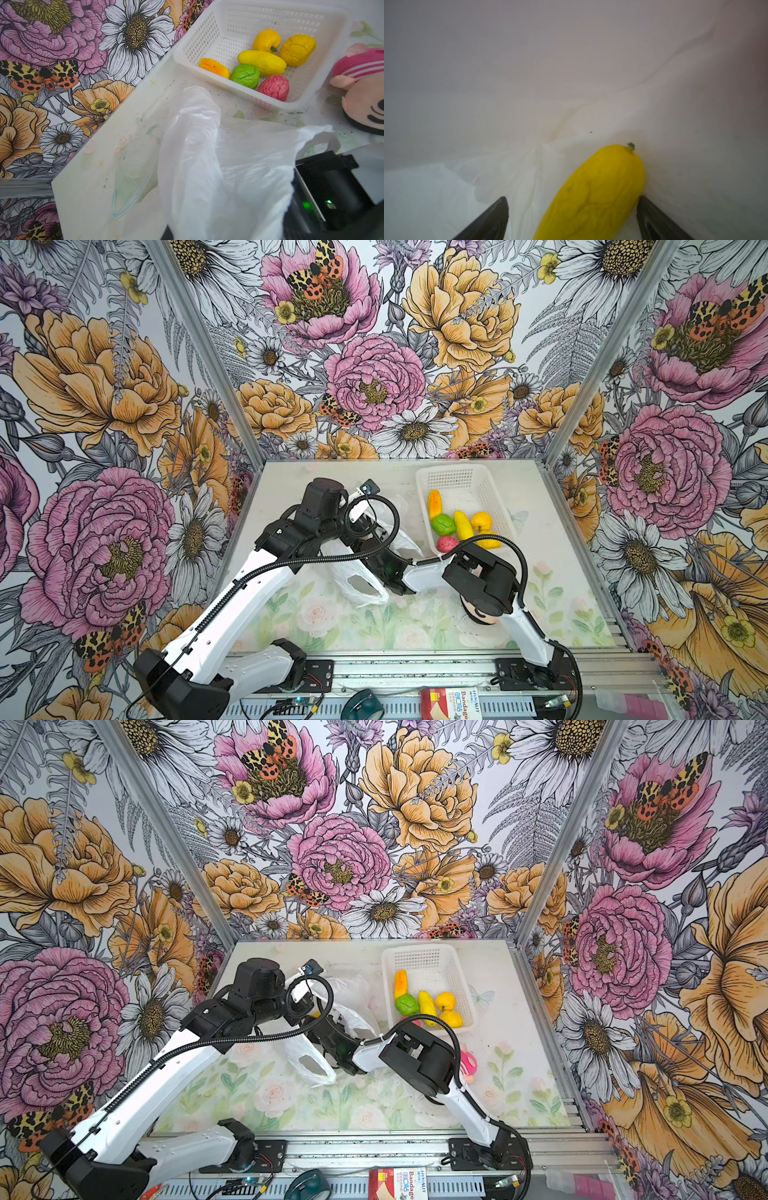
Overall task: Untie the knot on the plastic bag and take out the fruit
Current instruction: 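Lower the open right gripper onto the small yellow fruit in the bag, then close the right gripper on the small yellow fruit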
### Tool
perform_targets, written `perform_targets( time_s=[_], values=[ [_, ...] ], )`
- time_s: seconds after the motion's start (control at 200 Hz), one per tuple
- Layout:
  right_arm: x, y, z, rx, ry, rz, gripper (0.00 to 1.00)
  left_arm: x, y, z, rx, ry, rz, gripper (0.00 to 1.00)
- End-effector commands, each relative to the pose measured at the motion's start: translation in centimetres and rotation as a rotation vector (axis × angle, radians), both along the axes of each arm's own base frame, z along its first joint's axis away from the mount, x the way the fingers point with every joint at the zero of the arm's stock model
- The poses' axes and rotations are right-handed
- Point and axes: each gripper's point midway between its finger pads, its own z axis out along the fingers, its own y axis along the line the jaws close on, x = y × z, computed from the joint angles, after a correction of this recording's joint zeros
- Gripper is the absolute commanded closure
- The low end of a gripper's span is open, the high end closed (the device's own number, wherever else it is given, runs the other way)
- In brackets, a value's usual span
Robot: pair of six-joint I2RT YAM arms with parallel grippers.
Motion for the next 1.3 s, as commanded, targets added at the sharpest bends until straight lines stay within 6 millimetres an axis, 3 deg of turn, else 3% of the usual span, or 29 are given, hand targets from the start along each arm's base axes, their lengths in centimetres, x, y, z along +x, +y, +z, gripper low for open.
perform_targets(
  time_s=[0.0, 0.325, 0.47, 0.555, 0.641, 0.736, 0.991, 1.106, 1.291],
  values=[
    [0.5, -1.0, -2.7, -0.039, 0.063, -0.034, 0.11, -0.2, -0.4, 0.7, -0.032, -0.016, -0.016, 1.00],
    [1.0, -3.1, -2.7, -0.046, 0.049, -0.072, 0.46, -0.1, -0.2, 0.7, -0.033, -0.015, -0.007, 1.00],
    [0.9, -2.8, -1.5, -0.031, 0.019, -0.038, 0.52, 0.0, -0.1, 0.7, -0.033, -0.014, -0.005, 1.00],
    [0.7, -2.5, -0.9, -0.042, 0.003, -0.030, 0.50, 0.0, -0.2, 0.7, -0.034, -0.013, -0.006, 1.00],
    [0.9, -2.1, -1.1, -0.052, 0.012, -0.024, 0.31, 0.0, -0.2, 0.8, -0.035, -0.016, -0.005, 1.00],
    [1.2, -1.4, -2.1, -0.061, 0.046, -0.019, 0.19, 0.0, -0.2, 0.7, -0.035, -0.012, -0.006, 1.00],
    [2.5, 0.5, -7.0, -0.200, 0.168, -0.032, 0.12, -0.1, -0.4, 0.6, -0.039, -0.009, -0.016, 1.00],
    [2.7, 0.6, -8.5, -0.239, 0.191, -0.036, 0.18, -0.1, -0.4, 0.7, -0.039, -0.010, -0.018, 1.00],
    [2.8, -0.4, -7.5, -0.228, 0.182, -0.048, 0.42, -0.1, -0.2, 0.8, -0.037, -0.015, -0.010, 1.00]
  ],
)
